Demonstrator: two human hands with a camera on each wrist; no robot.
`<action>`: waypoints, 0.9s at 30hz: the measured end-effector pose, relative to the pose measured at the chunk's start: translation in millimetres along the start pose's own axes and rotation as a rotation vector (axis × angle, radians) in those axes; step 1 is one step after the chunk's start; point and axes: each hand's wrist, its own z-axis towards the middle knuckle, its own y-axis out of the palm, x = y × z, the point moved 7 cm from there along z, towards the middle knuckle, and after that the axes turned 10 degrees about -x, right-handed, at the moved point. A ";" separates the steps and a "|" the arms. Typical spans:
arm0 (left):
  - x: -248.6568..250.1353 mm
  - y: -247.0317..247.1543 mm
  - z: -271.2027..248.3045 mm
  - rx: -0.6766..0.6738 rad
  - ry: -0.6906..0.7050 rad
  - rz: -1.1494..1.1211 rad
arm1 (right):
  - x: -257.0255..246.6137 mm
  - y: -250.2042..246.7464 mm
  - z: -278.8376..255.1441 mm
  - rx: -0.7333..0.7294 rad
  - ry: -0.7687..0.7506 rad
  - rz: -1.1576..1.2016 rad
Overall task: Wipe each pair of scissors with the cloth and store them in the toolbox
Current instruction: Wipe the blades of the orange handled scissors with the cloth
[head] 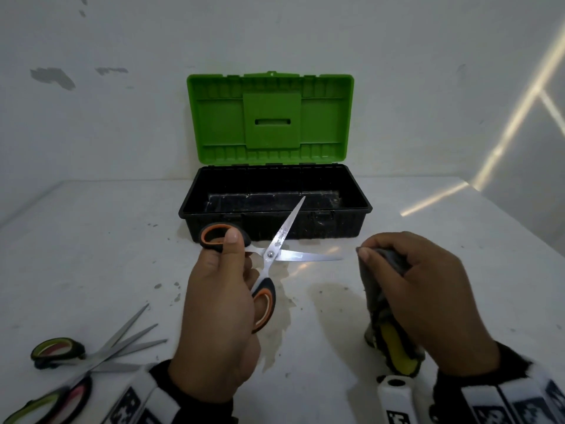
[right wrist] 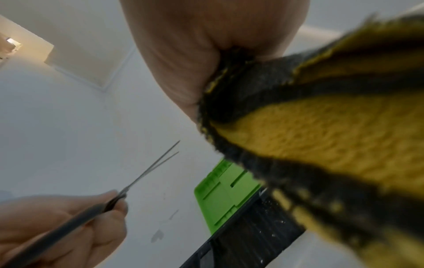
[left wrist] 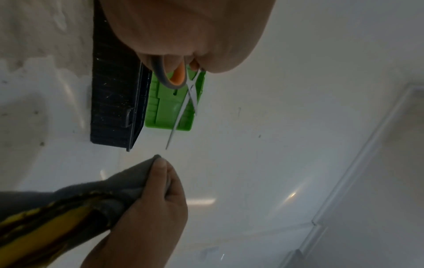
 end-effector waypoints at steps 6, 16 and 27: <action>5.8 0.3 5.2 -0.076 -0.016 0.145 | -37.2 -14.0 8.8 -0.029 -0.205 0.102; 0.9 -0.5 -5.9 -0.091 -0.015 0.251 | -71.4 46.0 10.4 -0.163 -0.454 -0.087; -0.8 5.3 -1.9 -0.118 -0.037 0.285 | -63.6 47.7 8.9 -0.061 -0.409 -0.096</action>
